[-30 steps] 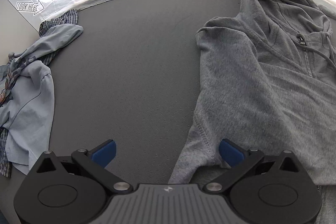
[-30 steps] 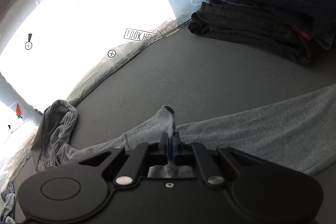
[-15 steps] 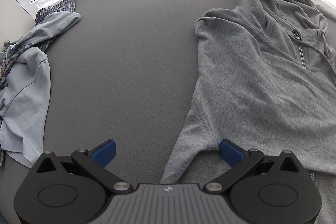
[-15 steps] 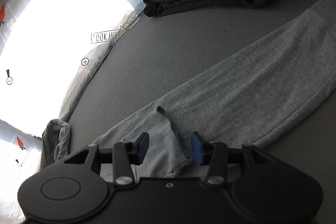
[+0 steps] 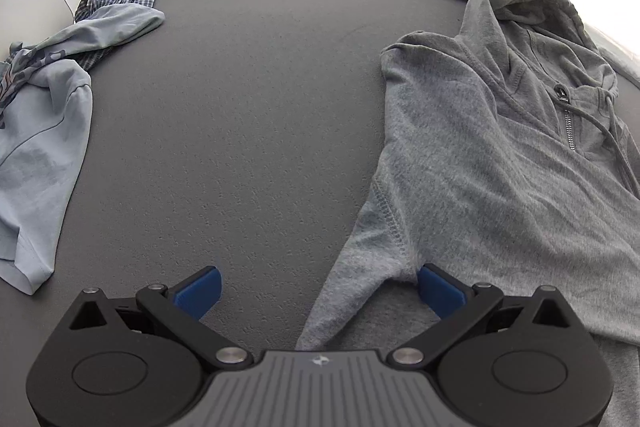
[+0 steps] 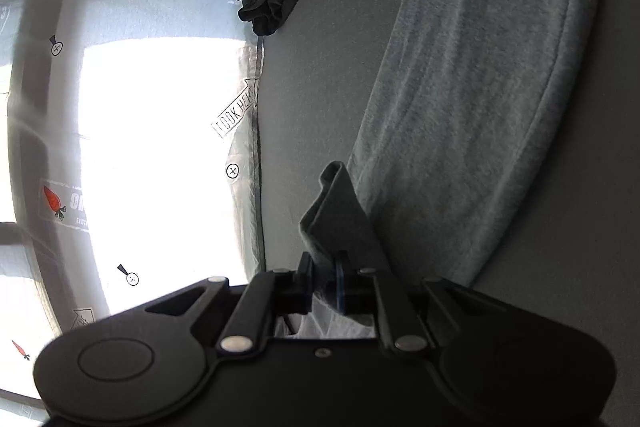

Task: Fold clothes

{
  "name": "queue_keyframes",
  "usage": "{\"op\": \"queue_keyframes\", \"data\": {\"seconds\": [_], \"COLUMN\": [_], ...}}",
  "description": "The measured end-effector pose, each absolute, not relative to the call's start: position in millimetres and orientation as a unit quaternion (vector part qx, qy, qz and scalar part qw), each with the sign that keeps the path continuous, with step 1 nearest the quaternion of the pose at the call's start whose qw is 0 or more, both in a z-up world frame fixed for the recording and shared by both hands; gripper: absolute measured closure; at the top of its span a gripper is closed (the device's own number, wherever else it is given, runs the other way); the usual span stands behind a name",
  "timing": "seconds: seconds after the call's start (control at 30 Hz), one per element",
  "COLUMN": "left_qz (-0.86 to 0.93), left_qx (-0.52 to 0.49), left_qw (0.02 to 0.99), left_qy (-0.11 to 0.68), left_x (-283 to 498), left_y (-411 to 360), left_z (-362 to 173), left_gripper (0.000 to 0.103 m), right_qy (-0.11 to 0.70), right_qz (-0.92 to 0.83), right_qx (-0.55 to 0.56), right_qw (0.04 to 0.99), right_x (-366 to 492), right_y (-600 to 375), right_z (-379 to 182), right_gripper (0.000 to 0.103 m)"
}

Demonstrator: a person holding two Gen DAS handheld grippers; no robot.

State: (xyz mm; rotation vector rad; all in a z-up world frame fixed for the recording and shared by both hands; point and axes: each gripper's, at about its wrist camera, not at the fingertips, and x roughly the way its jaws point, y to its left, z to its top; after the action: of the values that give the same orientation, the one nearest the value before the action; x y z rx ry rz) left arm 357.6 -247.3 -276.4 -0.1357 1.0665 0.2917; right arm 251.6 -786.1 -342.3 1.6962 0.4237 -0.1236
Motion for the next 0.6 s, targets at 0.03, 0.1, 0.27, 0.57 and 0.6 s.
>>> {"op": "queue_keyframes", "data": {"seconds": [0.03,0.1,0.27,0.57,0.6], "left_qz": [0.136,0.132,0.127,0.140,0.157], "left_qx": [-0.069,-0.077,-0.073,-0.063,-0.059], "left_qw": [0.848,0.847,0.852,0.826,0.821], "left_qy": [0.507,0.510,0.502,0.543,0.545], "left_x": [358,359,356,354,352], "left_y": [-246,-242,-245,-243,-244], "left_z": [-277,-278,-279,-272,-268], "left_gripper": [0.000,0.000,0.000,0.000,0.000], "right_qy": [0.190,0.221,0.342,0.327,0.311], "right_qz": [-0.033,0.007,0.132,0.112,0.104], "right_qx": [0.752,0.747,0.721,0.723,0.723], "right_qw": [0.630,0.627,0.588,0.599,0.609], "right_x": [259,277,323,311,306], "right_y": [-777,-755,-678,-697,-708], "right_z": [-342,-337,-337,-340,-338], "right_gripper": [0.092,0.092,0.075,0.020,0.014]}}
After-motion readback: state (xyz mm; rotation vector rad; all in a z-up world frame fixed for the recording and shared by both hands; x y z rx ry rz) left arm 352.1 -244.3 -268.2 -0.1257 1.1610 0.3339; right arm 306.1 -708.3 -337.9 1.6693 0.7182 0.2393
